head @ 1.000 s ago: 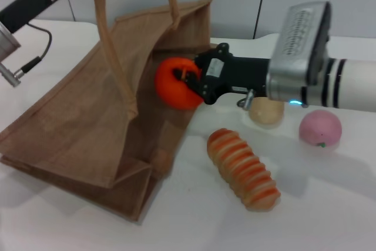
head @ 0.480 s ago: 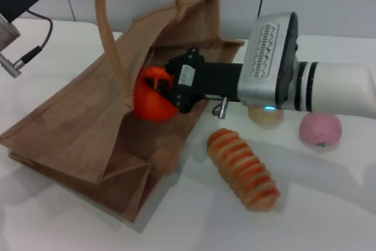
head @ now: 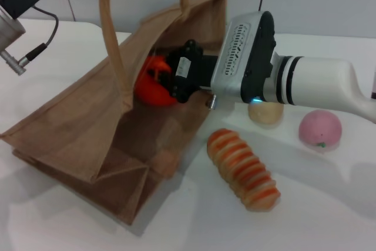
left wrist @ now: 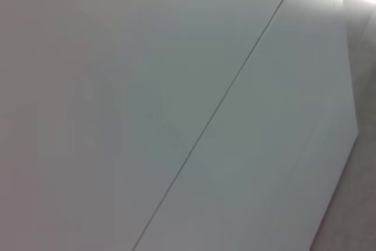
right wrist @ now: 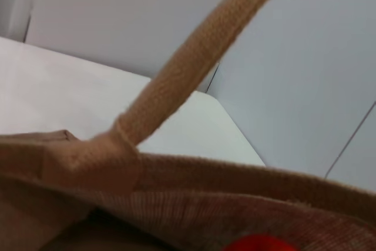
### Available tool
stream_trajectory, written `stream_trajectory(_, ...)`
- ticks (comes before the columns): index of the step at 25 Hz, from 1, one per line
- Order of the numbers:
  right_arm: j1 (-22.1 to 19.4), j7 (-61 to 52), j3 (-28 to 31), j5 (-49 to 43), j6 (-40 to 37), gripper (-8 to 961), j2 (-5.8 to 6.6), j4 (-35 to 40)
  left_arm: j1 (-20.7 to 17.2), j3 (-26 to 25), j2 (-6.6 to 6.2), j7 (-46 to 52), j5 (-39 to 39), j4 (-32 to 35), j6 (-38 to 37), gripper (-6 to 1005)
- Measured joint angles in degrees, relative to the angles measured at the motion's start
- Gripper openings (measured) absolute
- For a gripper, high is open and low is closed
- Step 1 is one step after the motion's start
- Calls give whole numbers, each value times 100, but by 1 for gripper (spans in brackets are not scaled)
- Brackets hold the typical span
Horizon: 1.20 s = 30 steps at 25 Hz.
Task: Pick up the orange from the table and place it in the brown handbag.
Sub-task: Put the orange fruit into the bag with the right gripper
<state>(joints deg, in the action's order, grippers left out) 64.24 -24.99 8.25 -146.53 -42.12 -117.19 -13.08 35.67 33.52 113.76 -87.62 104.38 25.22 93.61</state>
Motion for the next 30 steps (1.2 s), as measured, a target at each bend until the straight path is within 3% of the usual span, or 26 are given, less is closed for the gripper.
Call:
stream_trajectory(8,-38,485,524,4,660,97,-19,-188,42,-3,6,51,4,0,116,113)
stream_trajectory(20,-146,583,590,3,718,108,-14,-198,-29,-22,-6,42,87,0,76,114)
stream_trajectory(30,-435,583,882,2,457,330,23,-215,-149,-215,-17,-21,90,-86,-122,113)
